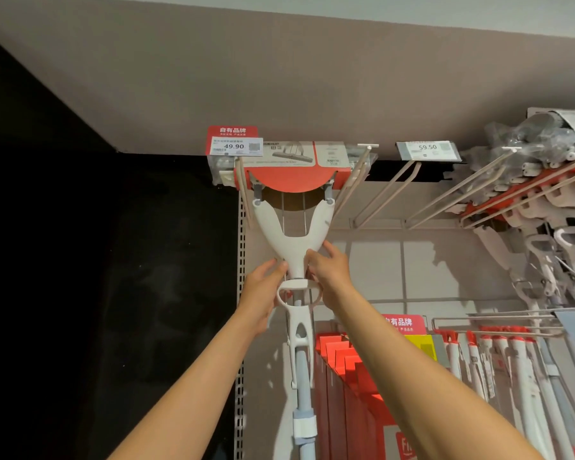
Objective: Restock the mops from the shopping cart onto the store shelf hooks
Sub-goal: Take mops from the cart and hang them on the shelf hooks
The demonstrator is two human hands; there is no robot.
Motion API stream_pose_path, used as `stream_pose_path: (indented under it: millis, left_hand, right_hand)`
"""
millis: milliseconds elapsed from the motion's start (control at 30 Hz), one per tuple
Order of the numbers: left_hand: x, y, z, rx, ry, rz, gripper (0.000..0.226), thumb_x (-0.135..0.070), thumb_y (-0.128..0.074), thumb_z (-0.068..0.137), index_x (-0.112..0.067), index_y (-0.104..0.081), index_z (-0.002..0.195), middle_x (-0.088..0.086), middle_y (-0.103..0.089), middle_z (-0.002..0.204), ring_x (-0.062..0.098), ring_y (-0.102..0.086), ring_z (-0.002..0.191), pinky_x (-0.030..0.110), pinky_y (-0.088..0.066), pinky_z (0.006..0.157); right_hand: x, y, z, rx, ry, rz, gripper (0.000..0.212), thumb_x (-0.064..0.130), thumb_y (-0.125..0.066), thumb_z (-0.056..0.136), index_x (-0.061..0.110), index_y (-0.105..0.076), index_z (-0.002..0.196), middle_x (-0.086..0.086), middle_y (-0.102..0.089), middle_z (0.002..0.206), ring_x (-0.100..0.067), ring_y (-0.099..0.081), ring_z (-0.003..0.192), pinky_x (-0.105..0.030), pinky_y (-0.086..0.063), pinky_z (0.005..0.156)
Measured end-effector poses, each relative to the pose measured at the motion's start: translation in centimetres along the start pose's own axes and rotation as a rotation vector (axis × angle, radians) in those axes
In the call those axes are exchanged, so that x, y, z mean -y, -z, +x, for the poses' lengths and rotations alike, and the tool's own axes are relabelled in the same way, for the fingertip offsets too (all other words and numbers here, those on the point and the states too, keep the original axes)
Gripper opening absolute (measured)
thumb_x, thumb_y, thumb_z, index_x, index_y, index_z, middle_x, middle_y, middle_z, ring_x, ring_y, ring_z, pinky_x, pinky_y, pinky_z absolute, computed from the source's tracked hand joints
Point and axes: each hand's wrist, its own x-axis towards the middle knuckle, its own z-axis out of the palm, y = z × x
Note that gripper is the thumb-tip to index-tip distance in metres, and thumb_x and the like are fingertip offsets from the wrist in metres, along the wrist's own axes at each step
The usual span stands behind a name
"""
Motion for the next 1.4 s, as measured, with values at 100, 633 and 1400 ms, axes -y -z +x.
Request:
stream_pose_path:
  millis: [100,633,1400]
  left_hand:
    - [1.4,0.8,-1.1,0.027,0.044,0.043,0.024,-0.026,-0.057,0.102,-0.014,-0.071,0.116,0.012,-0.074,0.110,0.028,-0.069,0.107,0.044,-0.058,0.093]
    - [8.7,2.1,-6.7,0.013,0.104,0.108,0.020,-0.024,-0.061,0.100,-0.018,-0.073,0.114,0.000,-0.078,0.102,0.012,-0.074,0.093,0.036,-0.062,0.084]
    - [10.9,0.8,-5.7,-0.137,0.102,-0.032,0.011,-0.016,-0.071,0.093,-0.025,-0.075,0.094,0.005,-0.077,0.093,0.024,-0.070,0.084,0.041,-0.062,0.061]
  right_hand:
    - [-1.4,0.5,-0.7,0.001,-0.025,-0.029,0.037,0.018,-0.067,0.091,0.013,-0.065,0.128,-0.009,-0.072,0.118,-0.026,-0.071,0.102,-0.042,-0.057,0.094]
    - [-8.7,1.2,-9.9,-0.147,-0.148,0.109,0.024,0.011,-0.053,0.093,0.012,-0.069,0.074,-0.010,-0.065,0.072,-0.025,-0.058,0.071,-0.037,-0.046,0.067]
    - [-12.2,0.8,-7.1,-0.229,-0.243,0.431,0.005,0.009,-0.071,0.091,0.007,-0.075,0.092,-0.018,-0.076,0.092,-0.036,-0.071,0.094,-0.057,-0.055,0.093]
